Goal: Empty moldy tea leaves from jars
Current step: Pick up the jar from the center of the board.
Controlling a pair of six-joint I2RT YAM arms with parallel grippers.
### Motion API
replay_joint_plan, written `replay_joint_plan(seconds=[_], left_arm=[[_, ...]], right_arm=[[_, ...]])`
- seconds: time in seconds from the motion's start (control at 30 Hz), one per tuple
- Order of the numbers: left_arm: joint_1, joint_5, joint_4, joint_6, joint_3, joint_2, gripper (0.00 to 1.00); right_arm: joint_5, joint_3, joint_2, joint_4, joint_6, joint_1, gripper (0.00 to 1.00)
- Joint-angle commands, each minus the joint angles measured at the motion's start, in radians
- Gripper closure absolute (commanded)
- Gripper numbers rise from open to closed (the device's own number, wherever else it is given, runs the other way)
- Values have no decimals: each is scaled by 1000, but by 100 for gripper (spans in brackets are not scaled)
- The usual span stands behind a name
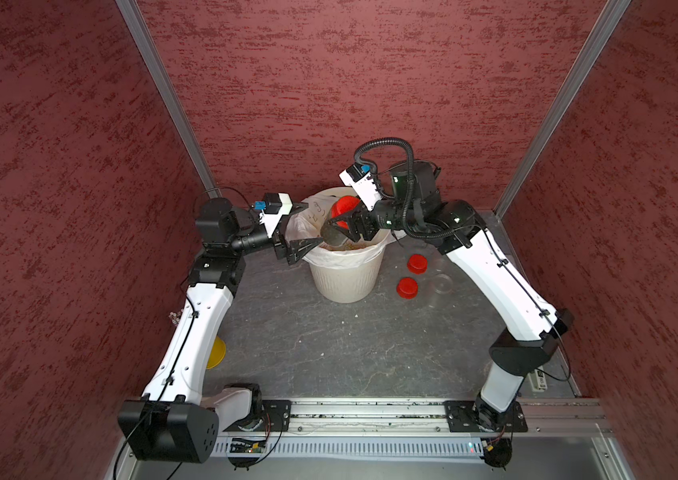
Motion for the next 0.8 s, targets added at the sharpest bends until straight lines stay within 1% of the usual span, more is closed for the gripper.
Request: replay_joint_plan(seconds=[0.0,0.07,0.33,0.53,0.77], left_arm=[[-23,-7,-15,42,18,11,0],[-36,-15,-18,60,13,18,0],[-78,-45,11,67,4,41,0],[-78,-55,99,20,-13,65,1],[-92,-52,118,10,-13,93,2]], right_arm=[[-44,32,11,15,-22,-2,59],[-59,32,9,27,-19,-2,60],[-104,33,21,66,-7,-1,61],[-113,32,17,71,-12,2,61],[-121,30,11,84,-7,6,61]])
